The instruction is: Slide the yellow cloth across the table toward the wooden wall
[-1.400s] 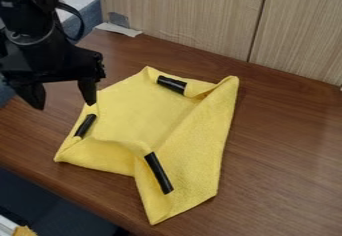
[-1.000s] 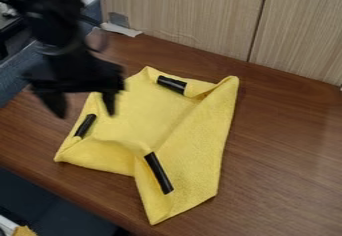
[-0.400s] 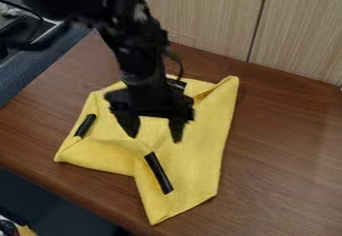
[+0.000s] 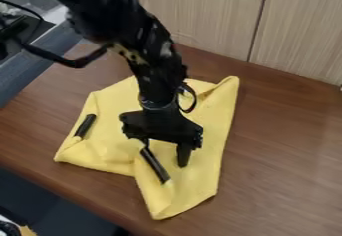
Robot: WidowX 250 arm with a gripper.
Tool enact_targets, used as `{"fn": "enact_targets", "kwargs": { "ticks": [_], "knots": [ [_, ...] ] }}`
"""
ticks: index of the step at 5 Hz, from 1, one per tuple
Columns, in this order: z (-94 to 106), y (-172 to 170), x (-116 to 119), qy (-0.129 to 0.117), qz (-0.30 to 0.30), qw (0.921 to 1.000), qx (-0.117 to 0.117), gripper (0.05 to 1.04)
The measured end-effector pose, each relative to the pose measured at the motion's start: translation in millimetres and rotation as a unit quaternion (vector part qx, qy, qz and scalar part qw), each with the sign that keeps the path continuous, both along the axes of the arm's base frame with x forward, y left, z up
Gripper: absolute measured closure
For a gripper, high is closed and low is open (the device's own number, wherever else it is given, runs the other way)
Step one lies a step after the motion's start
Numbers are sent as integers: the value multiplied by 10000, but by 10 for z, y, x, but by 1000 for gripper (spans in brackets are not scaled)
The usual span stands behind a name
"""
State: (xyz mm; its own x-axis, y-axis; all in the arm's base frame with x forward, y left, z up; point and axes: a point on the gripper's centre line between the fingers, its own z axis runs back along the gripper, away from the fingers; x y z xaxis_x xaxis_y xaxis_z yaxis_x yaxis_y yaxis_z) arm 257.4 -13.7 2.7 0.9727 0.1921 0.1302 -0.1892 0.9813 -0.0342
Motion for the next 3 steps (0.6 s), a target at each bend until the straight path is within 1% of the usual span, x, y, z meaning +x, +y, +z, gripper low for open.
{"fn": "enact_targets", "kwargs": {
  "ticks": [1,2,3],
  "knots": [
    [-41,22,60,47,69,10000,-35,83],
    [-38,185,155,30,299,9995,-27,84],
    [-32,439,283,15,584,9983,-73,84]
  ]
}}
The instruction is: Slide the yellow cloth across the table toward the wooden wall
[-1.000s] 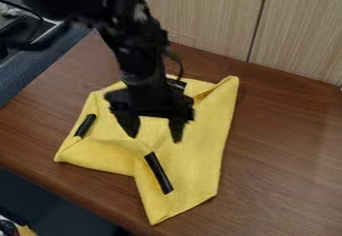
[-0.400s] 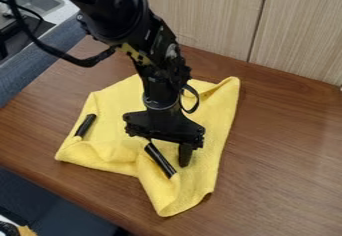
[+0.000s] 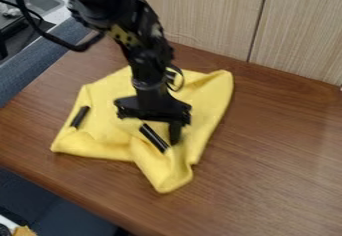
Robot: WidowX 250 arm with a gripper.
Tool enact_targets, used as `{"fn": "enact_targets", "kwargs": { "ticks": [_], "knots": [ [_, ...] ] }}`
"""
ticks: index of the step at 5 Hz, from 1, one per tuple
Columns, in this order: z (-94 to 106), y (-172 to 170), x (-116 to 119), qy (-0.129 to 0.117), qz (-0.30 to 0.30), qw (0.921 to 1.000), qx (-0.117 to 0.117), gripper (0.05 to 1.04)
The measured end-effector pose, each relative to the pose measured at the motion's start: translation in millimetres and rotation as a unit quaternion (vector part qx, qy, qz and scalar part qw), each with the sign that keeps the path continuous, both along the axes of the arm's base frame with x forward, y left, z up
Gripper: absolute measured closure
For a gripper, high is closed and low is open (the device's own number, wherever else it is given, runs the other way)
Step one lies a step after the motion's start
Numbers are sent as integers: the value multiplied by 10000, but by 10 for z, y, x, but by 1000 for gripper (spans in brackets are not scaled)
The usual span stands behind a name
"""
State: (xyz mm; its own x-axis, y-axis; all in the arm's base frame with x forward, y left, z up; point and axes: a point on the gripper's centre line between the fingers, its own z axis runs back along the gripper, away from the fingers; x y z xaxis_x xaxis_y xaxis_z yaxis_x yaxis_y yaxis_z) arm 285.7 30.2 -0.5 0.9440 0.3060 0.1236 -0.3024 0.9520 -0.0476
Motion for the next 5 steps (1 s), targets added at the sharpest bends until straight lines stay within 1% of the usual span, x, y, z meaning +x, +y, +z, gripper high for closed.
{"fn": "enact_targets", "kwargs": {
  "ticks": [1,2,3,4,5],
  "knots": [
    [31,314,126,-30,322,9995,-4,84],
    [77,554,240,-111,531,9985,9,84],
    [140,645,298,-198,613,9979,18,84],
    [161,618,320,-205,607,9979,-84,84],
    [276,534,343,-263,544,9981,-131,84]
  ]
}}
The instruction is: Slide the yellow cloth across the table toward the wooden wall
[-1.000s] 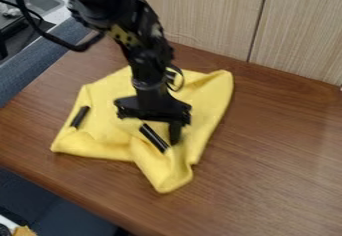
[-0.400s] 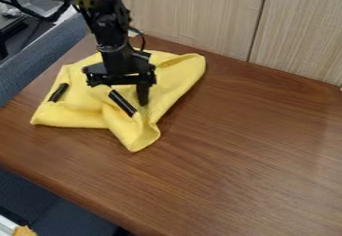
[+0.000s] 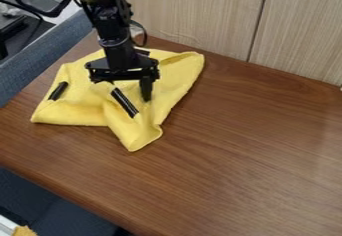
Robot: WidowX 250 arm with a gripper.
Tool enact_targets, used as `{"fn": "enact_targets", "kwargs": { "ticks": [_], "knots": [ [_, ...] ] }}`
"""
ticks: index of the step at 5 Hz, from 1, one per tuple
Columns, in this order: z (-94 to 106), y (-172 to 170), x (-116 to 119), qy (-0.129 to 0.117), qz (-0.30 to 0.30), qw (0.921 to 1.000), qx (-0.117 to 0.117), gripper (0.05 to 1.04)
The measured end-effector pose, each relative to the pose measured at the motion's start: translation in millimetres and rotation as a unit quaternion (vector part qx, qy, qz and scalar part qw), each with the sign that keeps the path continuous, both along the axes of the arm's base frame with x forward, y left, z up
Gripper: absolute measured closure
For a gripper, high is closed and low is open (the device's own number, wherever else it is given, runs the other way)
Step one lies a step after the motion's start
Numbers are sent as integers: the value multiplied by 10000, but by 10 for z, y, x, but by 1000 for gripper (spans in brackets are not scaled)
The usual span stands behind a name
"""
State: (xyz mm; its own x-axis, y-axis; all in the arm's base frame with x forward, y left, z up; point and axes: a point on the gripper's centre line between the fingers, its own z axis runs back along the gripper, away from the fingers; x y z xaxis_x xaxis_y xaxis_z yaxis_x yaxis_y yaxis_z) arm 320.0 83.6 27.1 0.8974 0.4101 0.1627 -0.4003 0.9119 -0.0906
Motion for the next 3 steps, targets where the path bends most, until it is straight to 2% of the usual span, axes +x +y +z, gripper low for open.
{"fn": "enact_targets", "kwargs": {
  "ticks": [1,2,3],
  "knots": [
    [432,-35,36,-336,131,9993,-31,84],
    [878,-46,-31,-747,215,9970,-55,84],
    [974,-41,-270,-667,326,9972,42,84]
  ]
}}
